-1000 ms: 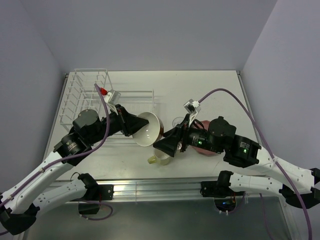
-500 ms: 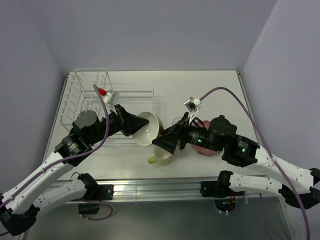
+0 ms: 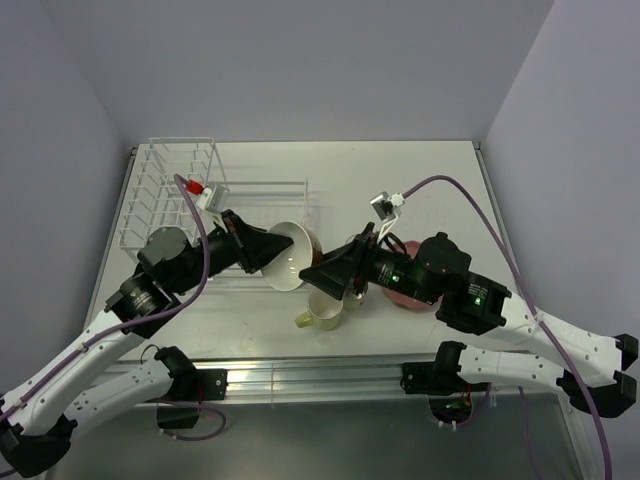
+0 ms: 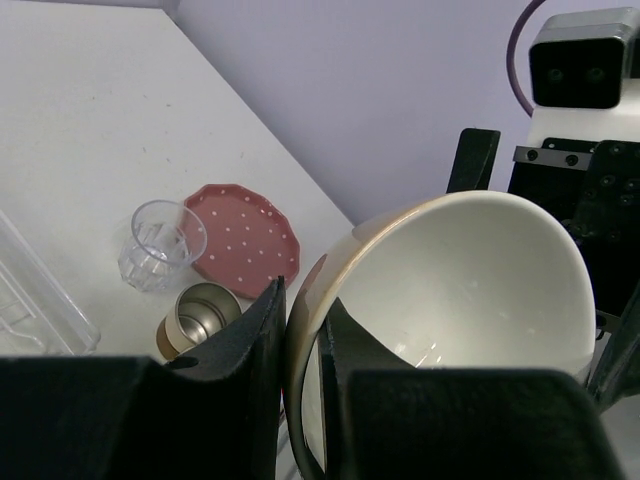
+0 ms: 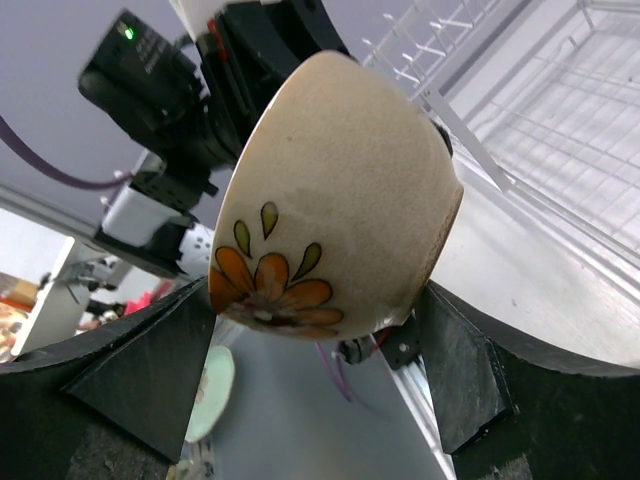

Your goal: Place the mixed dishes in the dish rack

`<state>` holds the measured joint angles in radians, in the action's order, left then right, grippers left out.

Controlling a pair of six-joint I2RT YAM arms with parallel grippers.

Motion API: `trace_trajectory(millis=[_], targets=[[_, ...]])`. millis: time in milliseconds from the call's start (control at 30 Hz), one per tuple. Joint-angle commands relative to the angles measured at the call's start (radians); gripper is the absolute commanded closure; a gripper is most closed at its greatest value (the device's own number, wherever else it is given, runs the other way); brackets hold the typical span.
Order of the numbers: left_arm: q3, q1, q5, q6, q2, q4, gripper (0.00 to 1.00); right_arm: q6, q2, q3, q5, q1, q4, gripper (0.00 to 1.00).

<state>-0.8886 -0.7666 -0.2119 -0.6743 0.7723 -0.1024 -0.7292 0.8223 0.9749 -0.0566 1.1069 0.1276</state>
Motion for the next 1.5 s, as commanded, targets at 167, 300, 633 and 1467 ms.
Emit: trace_trajectory(millis=[167, 300, 633, 1467], targets=[[0.019, -0.008, 0.023, -0.011, -0.031, 0.13, 1.0, -0.075, 0.041, -0.008, 0.017, 0.001, -0.258, 0.15], [0.013, -0.008, 0.034, -0.002, -0.025, 0.115, 1.0, -0.084, 0.075, -0.005, 0.0, 0.001, -0.29, 0.32], [-0.021, 0.007, 0.069, 0.041, -0.019, 0.02, 1.0, -0.061, 0.084, -0.002, -0.011, 0.001, -0.295, 1.0], [0.011, 0.102, 0.005, 0.047, -0.041, -0.013, 0.32, -0.045, 0.123, 0.015, 0.075, -0.01, -0.24, 1.0]])
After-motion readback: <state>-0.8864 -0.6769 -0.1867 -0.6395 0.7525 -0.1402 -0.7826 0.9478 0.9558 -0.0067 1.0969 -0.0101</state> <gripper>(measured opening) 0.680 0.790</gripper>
